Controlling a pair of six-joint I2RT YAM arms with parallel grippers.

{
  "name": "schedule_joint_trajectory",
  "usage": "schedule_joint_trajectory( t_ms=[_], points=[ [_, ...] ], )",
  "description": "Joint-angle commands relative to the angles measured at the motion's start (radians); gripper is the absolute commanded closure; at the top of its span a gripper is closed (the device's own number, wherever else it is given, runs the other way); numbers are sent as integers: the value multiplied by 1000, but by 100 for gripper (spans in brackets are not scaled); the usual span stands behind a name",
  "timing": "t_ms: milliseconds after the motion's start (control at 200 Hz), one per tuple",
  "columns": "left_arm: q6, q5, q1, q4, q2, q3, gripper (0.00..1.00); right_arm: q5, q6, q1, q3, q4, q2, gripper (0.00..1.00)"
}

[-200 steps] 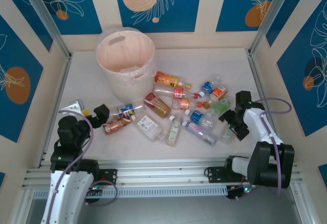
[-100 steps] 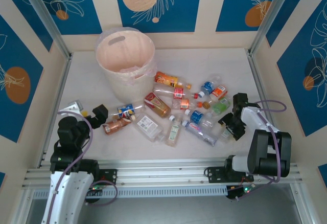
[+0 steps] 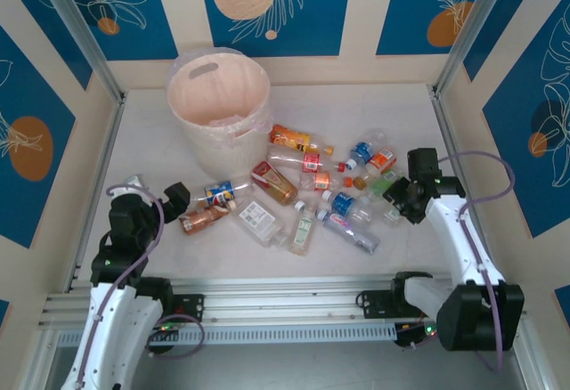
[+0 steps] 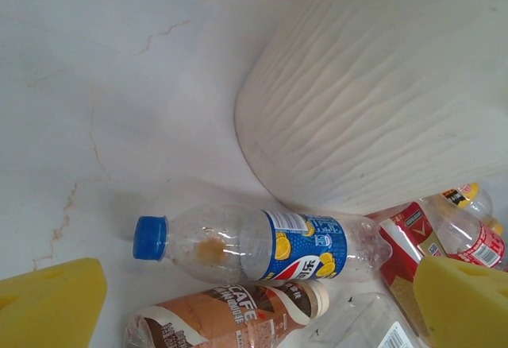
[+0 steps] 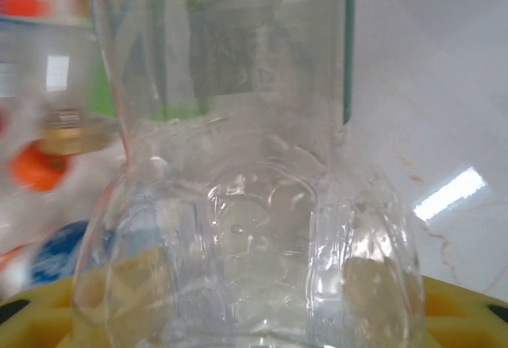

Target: Put the plastic bottles in the bin

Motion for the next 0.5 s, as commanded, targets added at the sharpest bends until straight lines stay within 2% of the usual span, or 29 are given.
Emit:
schedule_joint_trajectory(
  t_ms=[0, 135, 295, 495],
  points=[
    [-24, -19, -7, -14, 15, 34, 0, 45, -31, 97, 126, -56, -23, 55],
    [-32, -12, -7, -9, 48, 34, 0, 95, -91, 266, 341, -36, 61, 56],
    [-32, -2, -7, -9, 73, 37, 1, 153, -223, 459, 662, 28, 258, 56],
    [-29, 8, -7, -9, 96, 44, 1, 136, -427, 608, 1076, 139, 551, 56]
  ],
)
